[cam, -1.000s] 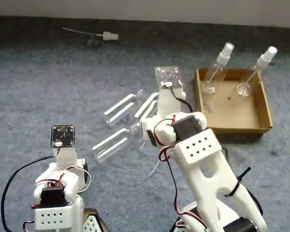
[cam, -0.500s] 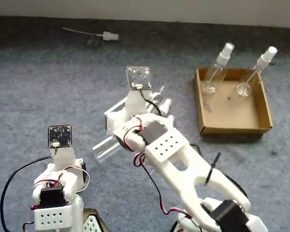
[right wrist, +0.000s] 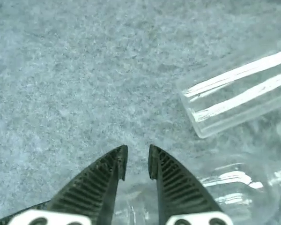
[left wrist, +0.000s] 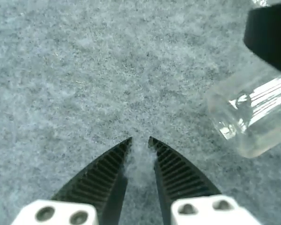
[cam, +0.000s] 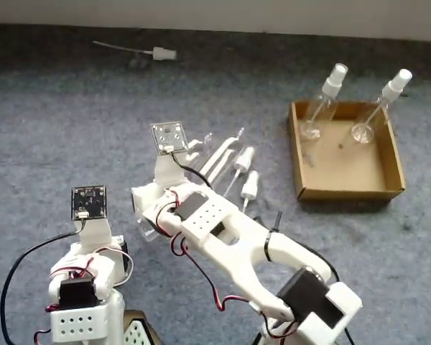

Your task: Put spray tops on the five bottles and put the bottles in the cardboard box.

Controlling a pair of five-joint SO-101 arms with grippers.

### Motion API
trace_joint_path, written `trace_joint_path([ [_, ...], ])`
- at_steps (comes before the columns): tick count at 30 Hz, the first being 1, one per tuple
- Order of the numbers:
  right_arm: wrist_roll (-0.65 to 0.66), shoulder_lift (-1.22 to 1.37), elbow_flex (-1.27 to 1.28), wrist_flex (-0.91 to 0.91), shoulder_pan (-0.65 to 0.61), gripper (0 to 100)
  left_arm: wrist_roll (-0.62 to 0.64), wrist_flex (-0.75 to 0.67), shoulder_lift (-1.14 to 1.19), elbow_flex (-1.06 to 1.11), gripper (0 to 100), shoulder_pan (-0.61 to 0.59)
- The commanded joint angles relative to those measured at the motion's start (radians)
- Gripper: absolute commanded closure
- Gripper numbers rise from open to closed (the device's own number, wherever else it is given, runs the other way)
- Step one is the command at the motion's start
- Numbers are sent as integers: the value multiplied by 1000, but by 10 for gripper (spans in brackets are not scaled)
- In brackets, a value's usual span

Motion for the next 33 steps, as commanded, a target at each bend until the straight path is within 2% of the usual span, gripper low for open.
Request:
trace_joint_path([
  [1,-5,13,25,-27,-12,947,9,5,4,21,993,-8],
  [10,2,12,154,-27,7,947,9,5,4,21,993,-8],
  [19,28,1,162,-25,108,947,9,3,4,21,993,-8],
  [21,121,-39,163,-25,125,945,9,3,4,21,993,-8],
  [24,328,-143,174,-16,157,945,9,3,4,21,993,-8],
  [28,580,-325,188,104,213,943,9,3,4,21,993,-8],
  [33,715,-567,185,394,280,943,9,3,4,21,993,-8],
])
